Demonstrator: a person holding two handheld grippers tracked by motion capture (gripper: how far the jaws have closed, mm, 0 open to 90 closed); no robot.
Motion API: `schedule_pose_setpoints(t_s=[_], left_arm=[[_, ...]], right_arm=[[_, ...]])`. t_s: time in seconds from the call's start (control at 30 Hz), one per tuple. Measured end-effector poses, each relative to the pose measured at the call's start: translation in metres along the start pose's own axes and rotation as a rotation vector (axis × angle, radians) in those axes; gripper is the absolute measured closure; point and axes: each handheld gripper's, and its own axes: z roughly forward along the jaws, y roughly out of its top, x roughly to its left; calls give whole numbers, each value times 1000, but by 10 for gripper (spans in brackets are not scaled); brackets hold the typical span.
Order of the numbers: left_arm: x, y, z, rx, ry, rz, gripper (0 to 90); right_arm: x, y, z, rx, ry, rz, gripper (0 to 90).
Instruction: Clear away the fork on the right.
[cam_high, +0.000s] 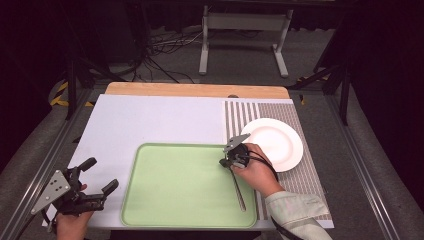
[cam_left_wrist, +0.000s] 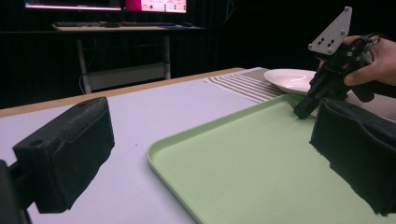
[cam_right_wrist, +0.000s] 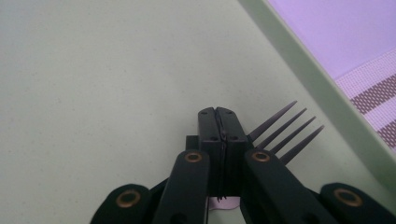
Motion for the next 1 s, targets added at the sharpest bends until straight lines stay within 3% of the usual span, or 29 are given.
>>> schedule_pose_setpoints(t_s=[1.0], left_arm=[[0, 0, 2, 3, -5, 1, 3]], right_arm=[[-16, -22, -15, -12, -54, 103, 900]])
